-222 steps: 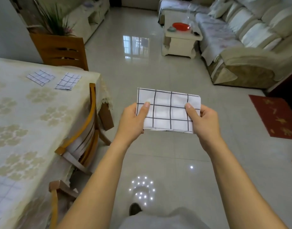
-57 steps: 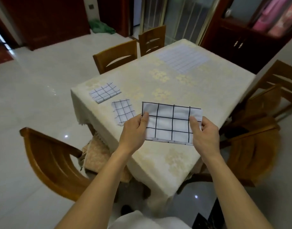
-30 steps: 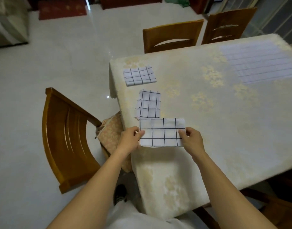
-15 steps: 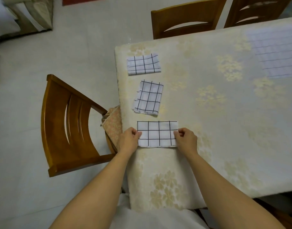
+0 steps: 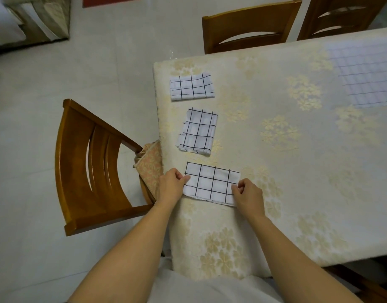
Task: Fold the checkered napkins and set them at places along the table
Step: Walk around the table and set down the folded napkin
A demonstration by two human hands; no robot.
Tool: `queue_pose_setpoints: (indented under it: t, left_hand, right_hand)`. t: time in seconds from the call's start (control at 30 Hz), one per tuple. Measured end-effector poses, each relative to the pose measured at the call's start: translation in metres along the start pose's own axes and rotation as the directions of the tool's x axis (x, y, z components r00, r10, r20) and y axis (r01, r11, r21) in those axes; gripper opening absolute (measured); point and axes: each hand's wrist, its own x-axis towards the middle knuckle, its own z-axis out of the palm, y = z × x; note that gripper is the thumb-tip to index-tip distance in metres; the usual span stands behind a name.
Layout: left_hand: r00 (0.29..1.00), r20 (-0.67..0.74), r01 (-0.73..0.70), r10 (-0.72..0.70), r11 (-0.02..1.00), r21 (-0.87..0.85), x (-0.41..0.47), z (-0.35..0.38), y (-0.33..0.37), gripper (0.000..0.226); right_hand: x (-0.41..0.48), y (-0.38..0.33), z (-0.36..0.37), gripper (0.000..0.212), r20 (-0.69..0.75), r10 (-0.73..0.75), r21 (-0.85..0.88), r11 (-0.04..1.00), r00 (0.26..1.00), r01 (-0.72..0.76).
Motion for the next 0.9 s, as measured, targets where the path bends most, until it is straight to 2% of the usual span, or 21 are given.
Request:
queue_pose_setpoints:
  t: [0.17, 0.23, 0.3, 0.37, 0.4, 0.47, 0.53, 0.6, 0.77, 0.83, 0.9]
  left_hand:
    - [0.997, -0.072, 0.005, -0.006, 1.0, -0.007, -0.005, -0.006, -0.001, 0.035]
    - [0.978, -0.149, -0.131, 0.145, 0.987, 0.098, -0.013, -0.008, 0.003, 0.033]
    - [0.897, -0.197, -0.343, 0.395, 0.905, 0.249, -0.022, -0.001, 0.009, 0.032]
    - [0.827, -0.021, -0.529, 0.562, 0.79, 0.309, -0.025, 0.015, 0.016, 0.038]
    - [0.81, 0.103, -0.576, 0.577, 0.752, 0.32, -0.024, 0.026, 0.017, 0.044]
    - [0.833, 0.253, -0.552, 0.492, 0.764, 0.334, -0.02, 0.041, 0.019, 0.052]
    - [0.871, 0.288, -0.485, 0.398, 0.793, 0.369, -0.016, 0.045, 0.016, 0.057]
    - [0.88, 0.303, -0.469, 0.367, 0.777, 0.42, -0.016, 0.044, 0.012, 0.06]
    - [0.901, 0.319, -0.43, 0.295, 0.714, 0.553, -0.01, 0.032, 0.003, 0.074]
    - [0.911, 0.324, -0.404, 0.255, 0.703, 0.585, -0.014, 0.021, 0.004, 0.077]
    - [0.914, 0.324, -0.402, 0.244, 0.648, 0.647, -0.021, 0.005, 0.008, 0.074]
  right_hand:
    - [-0.008, 0.002, -0.006, 0.025, -0.07, 0.006, -0.102, 0.995, 0.998, -0.013]
    - [-0.013, -0.001, -0.004, 0.027, -0.164, -0.102, -0.142, 0.987, 0.981, 0.079]
    - [-0.017, -0.012, 0.005, 0.026, -0.234, -0.294, -0.182, 0.95, 0.927, 0.255]
    - [-0.02, -0.029, 0.018, 0.03, -0.23, -0.429, -0.172, 0.901, 0.873, 0.398]
    - [-0.02, -0.036, 0.025, 0.037, -0.205, -0.466, -0.161, 0.883, 0.86, 0.44]
    - [-0.015, -0.038, 0.037, 0.047, -0.12, -0.486, -0.174, 0.869, 0.866, 0.464]
    - [-0.008, -0.023, 0.047, 0.05, -0.004, -0.443, -0.264, 0.865, 0.896, 0.426]
    - [-0.004, 0.0, 0.05, 0.055, 0.069, -0.4, -0.395, 0.83, 0.914, 0.393]
    - [-0.006, 0.024, 0.034, 0.061, 0.102, -0.347, -0.503, 0.79, 0.932, 0.349]
    - [-0.008, 0.023, 0.023, 0.064, 0.125, -0.306, -0.497, 0.804, 0.944, 0.326]
    - [-0.01, 0.013, 0.013, 0.064, 0.095, -0.263, -0.462, 0.843, 0.96, 0.277]
